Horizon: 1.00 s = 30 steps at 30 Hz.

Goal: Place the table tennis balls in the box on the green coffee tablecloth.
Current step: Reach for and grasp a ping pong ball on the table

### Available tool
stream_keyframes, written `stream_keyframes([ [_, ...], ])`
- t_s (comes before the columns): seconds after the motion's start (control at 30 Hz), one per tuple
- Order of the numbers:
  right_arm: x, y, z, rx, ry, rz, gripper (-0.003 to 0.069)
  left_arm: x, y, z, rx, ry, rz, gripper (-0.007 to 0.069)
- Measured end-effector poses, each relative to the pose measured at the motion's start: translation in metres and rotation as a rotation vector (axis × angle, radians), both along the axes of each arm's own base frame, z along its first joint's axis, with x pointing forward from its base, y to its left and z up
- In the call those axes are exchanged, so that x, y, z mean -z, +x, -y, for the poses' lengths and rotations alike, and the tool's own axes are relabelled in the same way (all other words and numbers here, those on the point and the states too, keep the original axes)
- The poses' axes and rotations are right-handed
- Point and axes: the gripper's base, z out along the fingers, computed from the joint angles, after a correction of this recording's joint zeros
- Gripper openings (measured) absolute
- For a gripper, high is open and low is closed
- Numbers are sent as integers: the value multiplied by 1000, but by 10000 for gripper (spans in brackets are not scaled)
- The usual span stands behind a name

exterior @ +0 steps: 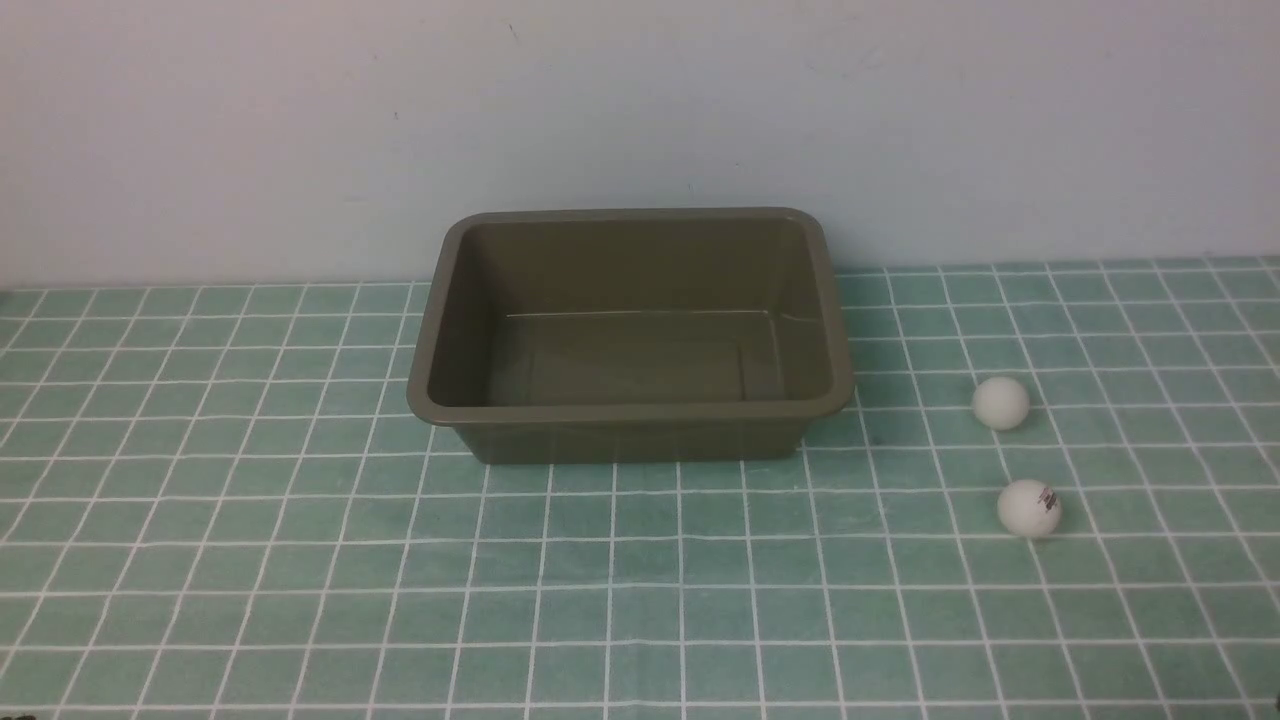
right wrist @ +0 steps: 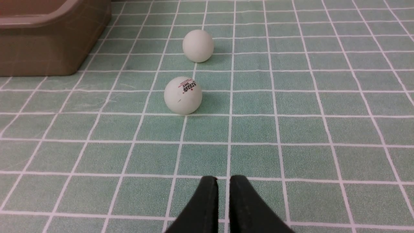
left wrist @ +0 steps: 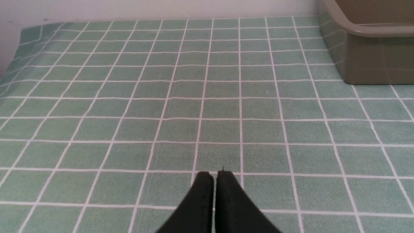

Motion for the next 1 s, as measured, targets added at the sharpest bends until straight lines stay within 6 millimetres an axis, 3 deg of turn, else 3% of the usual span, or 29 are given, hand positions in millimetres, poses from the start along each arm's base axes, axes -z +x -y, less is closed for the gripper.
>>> stream_keyframes([
  [0.23,-7,3,2,25,-5,86,44,0,0,0,0,0,0,-4],
  [0.57,-49,5,15,163,-30,546,44,0,0,0,0,0,0,-4],
  [1.0,-51,5,16,173,-21,574,44,0,0,0,0,-1,0,-4],
])
